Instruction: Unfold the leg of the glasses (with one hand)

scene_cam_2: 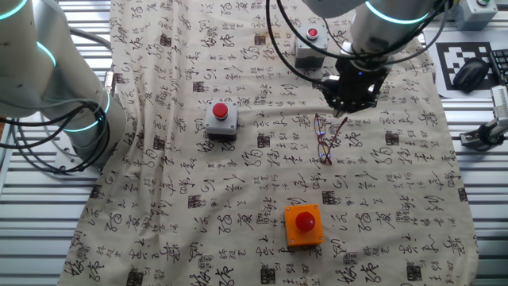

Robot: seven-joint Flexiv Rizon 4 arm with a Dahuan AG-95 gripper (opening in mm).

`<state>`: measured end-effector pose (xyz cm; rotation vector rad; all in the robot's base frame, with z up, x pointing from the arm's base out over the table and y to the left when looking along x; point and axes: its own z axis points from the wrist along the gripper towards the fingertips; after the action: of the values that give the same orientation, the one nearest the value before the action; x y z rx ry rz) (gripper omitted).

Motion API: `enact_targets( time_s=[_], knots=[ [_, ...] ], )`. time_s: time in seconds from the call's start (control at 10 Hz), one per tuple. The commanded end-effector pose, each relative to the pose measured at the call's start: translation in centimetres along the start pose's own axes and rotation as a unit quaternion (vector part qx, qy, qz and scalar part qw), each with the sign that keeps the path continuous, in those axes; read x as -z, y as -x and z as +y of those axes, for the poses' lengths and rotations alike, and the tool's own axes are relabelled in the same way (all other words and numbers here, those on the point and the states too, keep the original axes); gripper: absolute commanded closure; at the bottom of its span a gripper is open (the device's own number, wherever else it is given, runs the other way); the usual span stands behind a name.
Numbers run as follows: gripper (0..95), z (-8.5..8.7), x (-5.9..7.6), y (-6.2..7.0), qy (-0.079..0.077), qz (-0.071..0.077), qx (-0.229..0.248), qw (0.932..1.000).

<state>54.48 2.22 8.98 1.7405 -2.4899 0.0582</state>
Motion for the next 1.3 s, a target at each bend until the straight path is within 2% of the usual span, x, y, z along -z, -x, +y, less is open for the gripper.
enact_targets(
  time_s=[0.1,0.3,0.6,0.9,1.3],
  knots=[
    [95.0,0.22,0.0,0.16,-0.011,-0.003,0.002,0.9999],
    [95.0,0.22,0.0,0.16,-0.032,-0.019,-0.015,0.9992],
    [95.0,0.22,0.0,0.16,-0.035,-0.023,-0.024,0.9988],
    [95.0,0.21,0.01,0.15,-0.039,-0.014,-0.018,0.999],
    [95.0,-0.55,0.07,-0.54,-0.044,0.001,0.007,0.999]
  ],
)
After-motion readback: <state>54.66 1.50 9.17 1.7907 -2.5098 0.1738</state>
